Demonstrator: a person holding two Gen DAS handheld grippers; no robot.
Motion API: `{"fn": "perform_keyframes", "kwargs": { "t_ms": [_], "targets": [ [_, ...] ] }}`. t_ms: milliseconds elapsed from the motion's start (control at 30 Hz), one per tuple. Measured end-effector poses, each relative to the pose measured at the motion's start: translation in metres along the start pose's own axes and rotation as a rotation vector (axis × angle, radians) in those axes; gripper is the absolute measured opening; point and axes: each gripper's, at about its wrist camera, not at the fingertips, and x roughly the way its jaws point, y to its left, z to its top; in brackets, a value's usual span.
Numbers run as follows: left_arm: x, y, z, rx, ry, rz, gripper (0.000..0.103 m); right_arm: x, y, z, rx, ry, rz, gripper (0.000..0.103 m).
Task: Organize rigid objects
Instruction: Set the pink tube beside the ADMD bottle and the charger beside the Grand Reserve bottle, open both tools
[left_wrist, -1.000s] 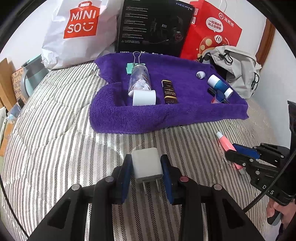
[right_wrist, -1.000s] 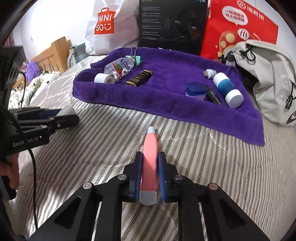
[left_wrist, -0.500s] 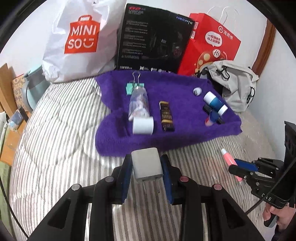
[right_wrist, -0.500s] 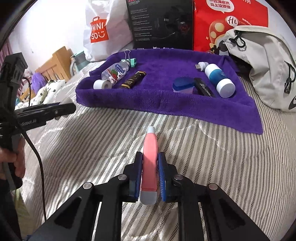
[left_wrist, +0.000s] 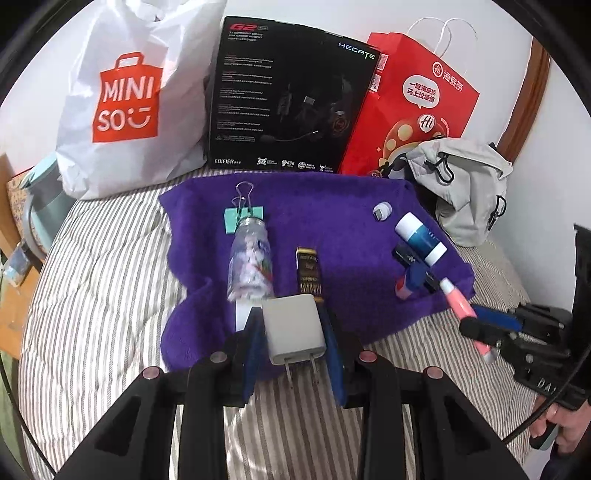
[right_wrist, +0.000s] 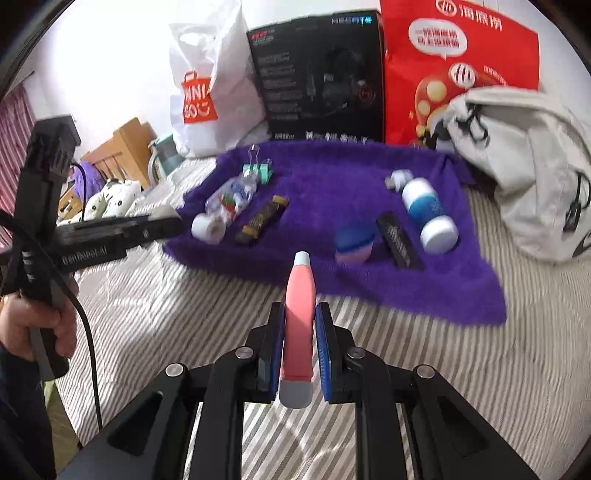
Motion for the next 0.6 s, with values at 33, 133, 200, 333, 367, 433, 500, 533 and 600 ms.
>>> {"fn": "perform_keyframes", "kwargs": {
  "t_ms": [33, 133, 200, 333, 367, 433, 500, 533, 600],
  "targets": [
    [0.002, 0.0, 0.002, 0.003, 0.002, 0.001, 0.03, 0.001, -0.002, 0.007, 0.0, -0.003, 0.001, 0.017],
    [0.009, 0.002, 0.007, 0.007, 0.013, -0.004, 0.03, 0.005, -0.009, 0.023, 0.004, -0.015, 0.007, 0.017],
    [0.014, 0.004, 0.01, 0.006, 0.014, 0.001, 0.03, 0.009, -0.013, 0.033, 0.004, -0.02, -0.001, 0.017],
    [0.021, 0.007, 0.013, 0.004, 0.027, 0.009, 0.03, 0.029, -0.027, 0.059, 0.008, -0.023, -0.009, 0.017],
    [0.022, 0.008, 0.014, 0.003, 0.029, 0.013, 0.03, 0.034, -0.03, 0.064, 0.009, -0.021, -0.014, 0.017],
    [0.023, 0.011, 0.015, -0.004, 0.031, 0.019, 0.03, 0.05, -0.037, 0.075, 0.005, -0.006, -0.021, 0.017],
    [0.023, 0.014, 0.017, -0.005, 0.032, 0.02, 0.03, 0.064, -0.042, 0.083, -0.002, 0.006, -0.033, 0.017],
    [0.023, 0.015, 0.018, -0.006, 0.03, 0.023, 0.03, 0.074, -0.046, 0.088, -0.003, 0.02, -0.036, 0.017],
    [0.024, 0.018, 0.02, -0.012, 0.032, 0.023, 0.03, 0.086, -0.05, 0.094, -0.005, 0.034, -0.041, 0.017]
  ]
}}
